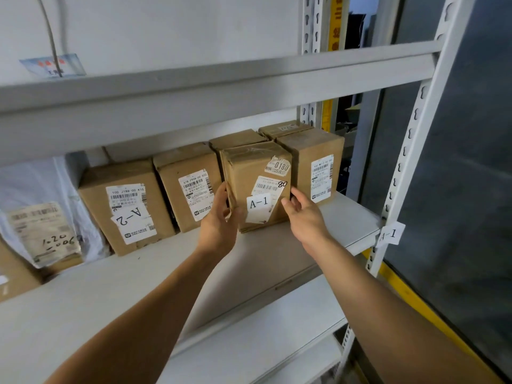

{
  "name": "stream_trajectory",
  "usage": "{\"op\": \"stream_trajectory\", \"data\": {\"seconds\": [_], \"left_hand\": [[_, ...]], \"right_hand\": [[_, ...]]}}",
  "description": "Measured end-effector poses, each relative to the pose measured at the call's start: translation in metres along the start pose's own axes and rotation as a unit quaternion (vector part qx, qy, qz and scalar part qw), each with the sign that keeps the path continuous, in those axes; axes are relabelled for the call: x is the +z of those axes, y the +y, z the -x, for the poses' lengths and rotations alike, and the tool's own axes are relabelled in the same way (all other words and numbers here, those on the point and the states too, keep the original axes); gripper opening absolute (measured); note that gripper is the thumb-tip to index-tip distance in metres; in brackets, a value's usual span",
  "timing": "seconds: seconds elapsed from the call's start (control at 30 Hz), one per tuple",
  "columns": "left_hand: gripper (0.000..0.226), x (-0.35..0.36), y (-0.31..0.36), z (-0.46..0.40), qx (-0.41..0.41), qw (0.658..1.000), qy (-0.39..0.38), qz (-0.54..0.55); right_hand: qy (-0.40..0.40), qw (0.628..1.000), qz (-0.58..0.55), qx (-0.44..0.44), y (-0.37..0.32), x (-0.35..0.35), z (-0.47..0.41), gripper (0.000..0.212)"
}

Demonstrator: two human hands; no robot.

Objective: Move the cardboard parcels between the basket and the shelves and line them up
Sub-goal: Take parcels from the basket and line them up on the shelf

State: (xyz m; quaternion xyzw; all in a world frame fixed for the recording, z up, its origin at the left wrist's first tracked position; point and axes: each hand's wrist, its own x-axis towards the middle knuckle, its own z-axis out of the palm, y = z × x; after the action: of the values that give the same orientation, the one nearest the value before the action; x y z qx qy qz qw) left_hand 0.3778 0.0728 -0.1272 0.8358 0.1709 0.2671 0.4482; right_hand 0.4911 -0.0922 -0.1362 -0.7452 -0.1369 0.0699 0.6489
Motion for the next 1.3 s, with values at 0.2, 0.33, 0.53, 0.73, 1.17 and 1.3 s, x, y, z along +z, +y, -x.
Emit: {"op": "stream_trajectory", "data": {"seconds": [0.2,0.33,0.53,0.73,1.17,1.3], "left_hand": [[0.040,-0.021,-0.005,0.032,-0.013,0.997,-0.059,-0.055],[0.038,-0.039,-0.006,0.054,0.033,0.991,-0.098,-0.080],[0.034,-0.055,0.001,0.106,0.112,0.979,-0.163,-0.044],[0.028,-0.040,0.018,0.177,0.182,0.957,-0.228,-0.015],[0.039,0.071,0.045,0.353,0.183,0.880,-0.430,-0.082],[0.041,0.115,0.057,0.429,0.184,0.850,-0.483,-0.104]], "right_hand": [[0.034,0.997,0.063,-0.028,-0.004,-0.003,0.061,0.044],[0.076,0.991,0.096,-0.045,-0.010,-0.003,0.120,0.035],[0.145,0.973,0.179,-0.016,-0.015,-0.005,0.223,0.036],[0.211,0.938,0.274,0.028,-0.005,-0.029,0.324,0.024],[0.278,0.898,0.287,0.185,0.088,-0.148,0.524,0.042],[0.283,0.889,0.262,0.246,0.125,-0.187,0.592,0.038]]}}
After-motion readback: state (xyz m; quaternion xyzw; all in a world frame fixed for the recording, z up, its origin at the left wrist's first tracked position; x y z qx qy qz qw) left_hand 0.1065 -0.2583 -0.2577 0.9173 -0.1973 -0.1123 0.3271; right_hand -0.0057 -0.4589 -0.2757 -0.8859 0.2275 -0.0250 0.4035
